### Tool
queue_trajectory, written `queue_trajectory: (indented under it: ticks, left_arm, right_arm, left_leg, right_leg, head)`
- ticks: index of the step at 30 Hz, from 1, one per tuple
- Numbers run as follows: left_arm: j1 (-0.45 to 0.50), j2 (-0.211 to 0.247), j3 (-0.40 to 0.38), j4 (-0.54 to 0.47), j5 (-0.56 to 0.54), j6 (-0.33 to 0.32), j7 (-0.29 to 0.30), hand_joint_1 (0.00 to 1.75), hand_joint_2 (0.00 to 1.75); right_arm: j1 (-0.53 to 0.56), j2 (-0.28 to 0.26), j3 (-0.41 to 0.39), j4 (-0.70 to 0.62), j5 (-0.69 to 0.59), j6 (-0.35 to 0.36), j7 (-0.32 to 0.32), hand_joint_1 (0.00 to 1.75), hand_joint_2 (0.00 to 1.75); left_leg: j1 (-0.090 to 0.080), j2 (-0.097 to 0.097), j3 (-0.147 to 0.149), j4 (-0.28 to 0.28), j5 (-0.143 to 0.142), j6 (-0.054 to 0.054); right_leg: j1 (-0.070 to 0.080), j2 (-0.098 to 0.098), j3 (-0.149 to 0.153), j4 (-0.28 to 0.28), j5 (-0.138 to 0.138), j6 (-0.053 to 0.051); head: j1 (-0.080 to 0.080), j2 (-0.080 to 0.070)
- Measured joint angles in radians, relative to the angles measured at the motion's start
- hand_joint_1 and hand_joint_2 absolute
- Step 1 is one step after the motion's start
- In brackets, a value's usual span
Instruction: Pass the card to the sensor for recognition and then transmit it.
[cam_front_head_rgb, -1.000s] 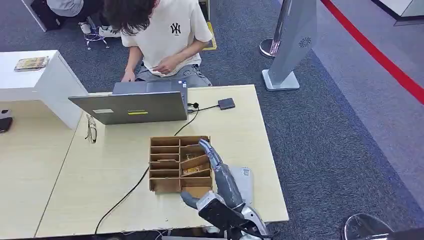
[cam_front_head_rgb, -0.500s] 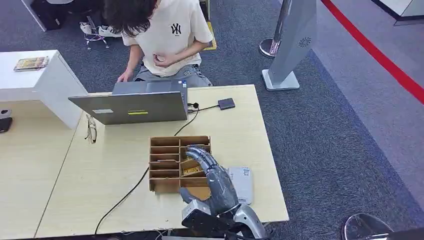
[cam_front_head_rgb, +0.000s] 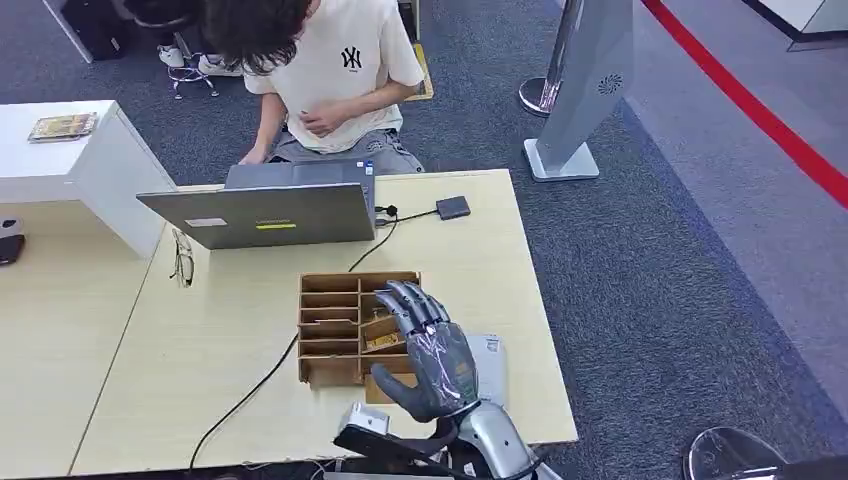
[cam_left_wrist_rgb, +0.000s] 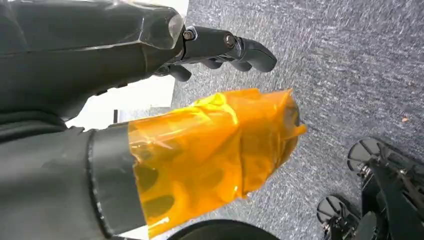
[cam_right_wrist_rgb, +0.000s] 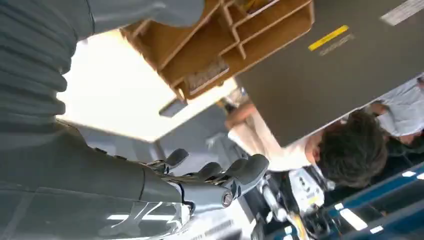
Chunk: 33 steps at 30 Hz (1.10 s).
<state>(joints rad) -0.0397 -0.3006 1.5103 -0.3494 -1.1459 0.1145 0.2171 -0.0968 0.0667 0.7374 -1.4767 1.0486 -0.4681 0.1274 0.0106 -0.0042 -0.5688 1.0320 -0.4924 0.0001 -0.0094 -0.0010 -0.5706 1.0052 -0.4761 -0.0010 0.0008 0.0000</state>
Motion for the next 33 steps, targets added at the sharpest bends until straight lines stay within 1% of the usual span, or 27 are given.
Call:
queue_trajectory:
  ticks: [5,6,7,8,9,11,12,13,14,17,18,21,23,24,25,28,29,33]
  left_arm:
    - [0.0,0.009,0.0,0.0,-0.012,-0.012,0.003,0.0,0.0]
    - [0.0,0.01,0.0,0.0,-0.012,-0.013,0.003,0.0,0.0]
    - [0.0,0.012,0.0,0.0,-0.013,-0.013,0.003,0.0,0.0]
    - [0.0,0.013,0.0,0.0,-0.014,-0.015,0.003,0.0,0.0]
    - [0.0,0.014,0.0,0.0,-0.016,-0.016,0.003,0.0,0.0]
    - [0.0,0.016,-0.001,0.0,-0.019,-0.018,0.003,0.0,0.0]
    - [-0.001,0.016,-0.001,0.0,-0.021,-0.019,0.003,0.0,0.0]
    - [-0.001,0.017,-0.001,0.0,-0.021,-0.02,0.003,0.0,0.0]
    - [0.0,0.017,-0.001,0.0,-0.021,-0.021,0.003,0.0,0.0]
    - [0.0,0.02,-0.001,0.0,-0.024,-0.026,0.003,0.0,0.0]
    - [0.0,0.021,-0.001,0.0,-0.027,-0.029,0.003,0.0,0.0]
    - [0.0,0.023,-0.001,0.0,-0.031,-0.032,0.003,0.0,0.0]
    - [0.0,0.023,-0.001,0.0,-0.033,-0.036,0.003,0.0,0.0]
    - [0.0,0.024,-0.001,0.0,-0.033,-0.039,0.003,0.0,0.0]
    - [0.0,0.024,-0.001,0.0,-0.033,-0.042,0.003,0.0,0.0]
    - [0.0,0.024,-0.001,0.0,-0.034,-0.045,0.004,0.0,0.0]
    - [0.0,0.024,-0.001,0.0,-0.034,-0.045,0.004,0.0,0.0]
    - [0.0,0.024,-0.001,0.0,-0.035,-0.048,0.004,0.0,0.0]
  right_arm:
    - [-0.029,0.013,0.0,0.027,0.061,0.034,0.034,0.52,1.75]
    - [-0.033,0.015,0.0,0.03,0.063,0.035,0.037,0.58,1.75]
    - [-0.037,0.016,0.0,0.034,0.066,0.035,0.039,0.59,1.75]
    - [-0.041,0.019,0.0,0.037,0.071,0.036,0.039,0.82,1.75]
    - [-0.048,0.019,0.0,0.042,0.072,0.037,0.039,1.12,1.75]
    - [-0.081,0.018,0.0,0.07,0.049,0.034,0.034,1.12,1.75]
    - [-0.101,0.018,-0.001,0.085,0.041,0.033,0.03,1.33,1.75]
    - [-0.118,0.018,-0.005,0.1,0.036,0.032,0.029,1.34,1.75]
    - [-0.13,0.018,-0.008,0.11,0.033,0.031,0.028,1.33,1.75]
    - [-0.159,0.018,-0.011,0.135,0.036,0.033,0.028,1.38,1.75]
    - [-0.168,0.018,-0.012,0.143,0.037,0.034,0.028,1.33,1.75]
    - [-0.186,0.018,-0.018,0.16,0.038,0.043,0.03,1.33,1.75]
    - [-0.199,0.018,-0.022,0.174,0.038,0.049,0.031,1.24,1.75]
    - [-0.205,0.018,-0.023,0.18,0.038,0.05,0.032,1.24,1.75]
    - [-0.212,0.018,-0.026,0.186,0.038,0.053,0.033,1.2,1.75]
    - [-0.228,0.018,-0.032,0.204,0.041,0.067,0.034,1.2,1.75]
    - [-0.232,0.018,-0.034,0.209,0.041,0.068,0.034,1.12,1.75]
    - [-0.242,0.018,-0.037,0.228,0.042,0.073,0.034,1.1,1.75]
  left_leg:
    - [0.0,0.0,0.0,0.0,0.0,0.0]
    - [0.0,0.0,0.0,0.0,0.0,0.0]
    - [0.0,0.0,0.0,0.0,0.0,0.0]
    - [0.0,0.0,0.0,0.0,0.0,0.0]
    - [0.0,0.0,0.0,0.0,0.0,0.0]
    - [0.0,0.0,0.0,0.0,0.0,0.0]
    - [0.0,0.0,0.0,0.0,0.0,0.0]
    - [0.0,0.0,0.0,0.0,0.0,0.0]
    - [0.0,0.0,0.0,0.0,0.0,0.0]
    - [0.0,0.0,0.0,0.0,0.001,0.0]
    - [0.0,0.0,0.0,0.0,0.001,0.0]
    - [0.0,0.0,0.0,0.0,0.001,0.0]
    - [0.0,0.0,0.0,0.0,0.001,0.0]
    - [0.0,0.0,0.0,0.0,0.001,0.0]
    - [0.0,0.0,0.0,0.0,0.001,0.0]
    - [0.0,0.0,0.0,0.0,0.001,0.0]
    - [0.0,0.0,0.0,0.0,0.001,0.0]
    - [0.0,0.0,0.0,0.0,0.001,0.0]
  right_leg:
    - [0.0,0.0,0.0,0.0,0.0,0.0]
    - [0.0,0.0,0.0,0.0,0.0,0.0]
    - [0.0,0.0,0.0,0.0,0.0,0.0]
    - [0.0,0.0,0.0,0.0,0.0,0.0]
    - [0.0,0.0,0.0,0.0,0.0,0.0]
    - [0.0,0.0,0.0,0.0,0.0,0.0]
    - [0.0,0.0,0.0,0.0,0.0,0.0]
    - [0.0,0.0,0.0,0.0,0.0,0.0]
    - [0.0,0.0,0.0,0.0,0.0,0.0]
    - [0.0,0.0,0.0,0.0,0.001,0.0]
    - [0.0,0.0,0.0,0.0,0.001,0.0]
    - [0.0,0.0,0.0,0.0,0.001,0.0]
    - [0.0,0.0,0.0,0.0,0.001,0.0]
    - [0.0,0.0,0.0,0.0,0.001,0.0]
    - [0.0,0.0,0.0,0.0,0.001,0.0]
    - [0.0,0.0,0.0,0.0,0.001,0.0]
    - [0.0,0.0,0.0,0.0,0.001,0.0]
    - [0.0,0.0,0.0,0.0,0.001,0.0]
  head:
    - [0.0,0.0]
    - [0.0,0.0]
    - [0.0,0.0]
    - [0.0,0.0]
    - [0.0,0.0]
    - [0.0,0.0]
    - [0.0,0.0]
    - [0.0,0.0]
    - [0.0,0.0]
    - [0.0,0.0]
    - [0.0,0.0]
    - [0.0,0.0]
    - [0.0,0.0]
    - [0.0,0.0]
    - [0.0,0.0]
    - [0.0,0.0]
    - [0.0,0.0]
    - [0.0,0.0]
